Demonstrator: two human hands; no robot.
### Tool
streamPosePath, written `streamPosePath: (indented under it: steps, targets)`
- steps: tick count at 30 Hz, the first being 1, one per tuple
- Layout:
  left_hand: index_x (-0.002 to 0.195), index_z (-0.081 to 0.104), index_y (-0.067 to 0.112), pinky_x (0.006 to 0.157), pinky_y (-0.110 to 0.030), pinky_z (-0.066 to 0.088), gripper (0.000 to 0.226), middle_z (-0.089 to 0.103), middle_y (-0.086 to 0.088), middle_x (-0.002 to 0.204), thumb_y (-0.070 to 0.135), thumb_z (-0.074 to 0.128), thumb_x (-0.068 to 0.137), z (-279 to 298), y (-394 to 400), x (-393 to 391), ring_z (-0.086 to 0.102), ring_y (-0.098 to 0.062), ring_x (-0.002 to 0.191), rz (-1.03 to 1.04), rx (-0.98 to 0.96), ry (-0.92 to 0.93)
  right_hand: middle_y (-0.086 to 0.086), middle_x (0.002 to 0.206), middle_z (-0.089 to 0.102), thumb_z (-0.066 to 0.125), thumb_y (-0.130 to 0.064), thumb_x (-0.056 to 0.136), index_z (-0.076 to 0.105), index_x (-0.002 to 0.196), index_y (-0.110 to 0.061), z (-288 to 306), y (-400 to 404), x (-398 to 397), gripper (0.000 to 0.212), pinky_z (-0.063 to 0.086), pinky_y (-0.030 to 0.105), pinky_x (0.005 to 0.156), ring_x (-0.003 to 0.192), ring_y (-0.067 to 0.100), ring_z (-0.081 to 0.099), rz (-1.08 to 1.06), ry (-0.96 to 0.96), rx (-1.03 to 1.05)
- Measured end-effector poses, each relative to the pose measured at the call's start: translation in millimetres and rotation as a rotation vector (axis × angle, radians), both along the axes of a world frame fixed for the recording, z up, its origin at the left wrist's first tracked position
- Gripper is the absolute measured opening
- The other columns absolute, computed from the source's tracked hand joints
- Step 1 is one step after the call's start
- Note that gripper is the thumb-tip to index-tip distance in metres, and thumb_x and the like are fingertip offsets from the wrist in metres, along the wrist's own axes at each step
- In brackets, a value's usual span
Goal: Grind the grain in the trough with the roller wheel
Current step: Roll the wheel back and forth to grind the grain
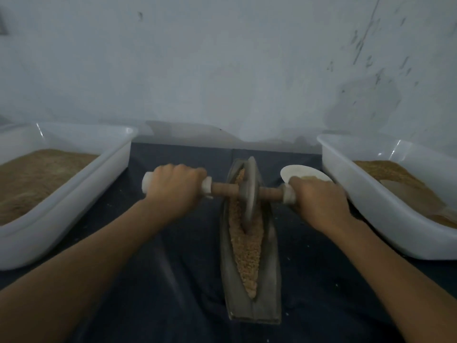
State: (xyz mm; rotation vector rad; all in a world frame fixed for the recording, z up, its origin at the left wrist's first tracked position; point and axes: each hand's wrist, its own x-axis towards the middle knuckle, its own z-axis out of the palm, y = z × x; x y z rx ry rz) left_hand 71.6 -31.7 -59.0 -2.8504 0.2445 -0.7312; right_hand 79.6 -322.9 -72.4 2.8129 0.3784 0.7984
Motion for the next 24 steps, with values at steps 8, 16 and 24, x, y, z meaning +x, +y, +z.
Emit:
streamPosePath:
  steps: [8,16,24]
  targets:
    - [0.08,0.041,0.031,0.059,-0.031,0.032,0.021,0.063,0.005,0.082,0.046,0.055,0.083,5,1,-32,0.063,-0.023,0.076,-0.024,0.016,0.027,-0.006,0.069,0.053,0.074,-0.038,0.073,0.044,0.08,-0.031,5,-5,-39,0.032,0.037,0.028,0.047,0.059,0.017,0.051,0.025,0.073,-0.013]
    - [0.064,0.032,0.032,0.045,-0.023,0.018,0.046,0.051,0.008,0.052,0.042,0.076,0.054,3,19,-82,0.054,-0.02,0.044,-0.174,0.074,-0.039,-0.014,0.052,0.028,0.092,-0.023,0.038,0.042,0.064,-0.028,12,-13,-89,0.057,0.032,0.023,0.032,0.038,0.009,0.03,0.209,0.04,-0.003]
    - [0.078,0.042,0.031,0.063,-0.033,0.034,0.017,0.065,0.001,0.089,0.039,0.055,0.085,1,-1,18,0.062,-0.027,0.081,0.004,-0.086,0.043,-0.006,0.081,0.06,0.062,-0.037,0.084,0.054,0.096,-0.028,17,10,14,0.017,0.042,0.03,0.059,0.072,0.019,0.057,-0.029,0.044,-0.031]
